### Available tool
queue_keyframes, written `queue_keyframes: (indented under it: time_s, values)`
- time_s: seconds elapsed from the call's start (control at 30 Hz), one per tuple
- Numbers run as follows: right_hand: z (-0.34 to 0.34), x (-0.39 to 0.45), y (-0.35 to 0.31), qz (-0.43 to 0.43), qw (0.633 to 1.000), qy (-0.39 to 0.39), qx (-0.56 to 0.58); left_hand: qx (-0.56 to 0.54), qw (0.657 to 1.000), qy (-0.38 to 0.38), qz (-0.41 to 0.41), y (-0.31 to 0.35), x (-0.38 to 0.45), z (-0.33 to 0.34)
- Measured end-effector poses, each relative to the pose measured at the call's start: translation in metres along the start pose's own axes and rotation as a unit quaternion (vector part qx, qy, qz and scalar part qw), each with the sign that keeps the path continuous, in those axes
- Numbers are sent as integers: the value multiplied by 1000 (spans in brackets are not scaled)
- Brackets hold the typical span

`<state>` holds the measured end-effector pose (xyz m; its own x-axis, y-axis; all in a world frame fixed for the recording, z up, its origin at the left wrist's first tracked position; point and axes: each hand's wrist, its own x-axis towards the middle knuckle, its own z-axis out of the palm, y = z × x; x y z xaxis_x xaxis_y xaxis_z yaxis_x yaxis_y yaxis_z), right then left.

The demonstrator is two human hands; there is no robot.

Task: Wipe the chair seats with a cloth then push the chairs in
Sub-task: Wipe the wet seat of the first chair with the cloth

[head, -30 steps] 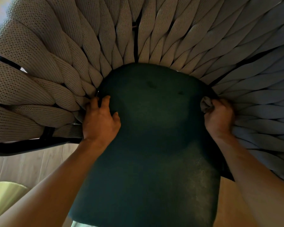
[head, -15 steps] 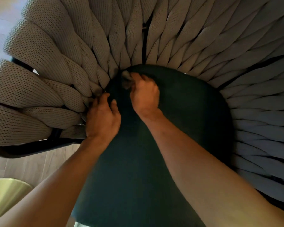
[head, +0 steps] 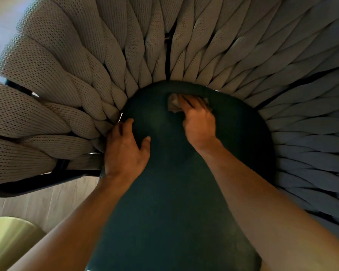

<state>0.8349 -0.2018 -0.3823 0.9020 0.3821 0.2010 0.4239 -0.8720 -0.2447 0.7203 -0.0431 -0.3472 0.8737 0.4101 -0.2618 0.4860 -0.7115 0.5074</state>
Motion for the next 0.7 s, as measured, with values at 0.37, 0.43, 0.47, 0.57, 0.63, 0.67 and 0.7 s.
queue_keyframes:
  time_s: [0.37, 0.43, 0.47, 0.57, 0.63, 0.67, 0.7]
  values:
    - [-50, -52, 126, 144, 985, -66, -74, 49, 997, -66, 6, -4, -14, 11]
    - [-56, -60, 137, 185, 979, -62, -65, 56, 996, -66, 12, -5, -14, 11]
    - [-59, -63, 139, 201, 976, -61, -61, 61, 996, -67, 15, -5, -14, 11]
    - [-60, -61, 137, 233, 971, -45, -30, 74, 995, -69, 15, -5, -13, 11]
    - [-55, -50, 128, 257, 966, -15, 2, 78, 994, -69, 18, -4, -12, 12]
    - [-51, -42, 121, 259, 966, -3, 14, 78, 994, -70, 19, -4, -12, 11]
    - [-46, -33, 112, 250, 968, 1, 18, 75, 994, -72, 17, -3, -12, 11]
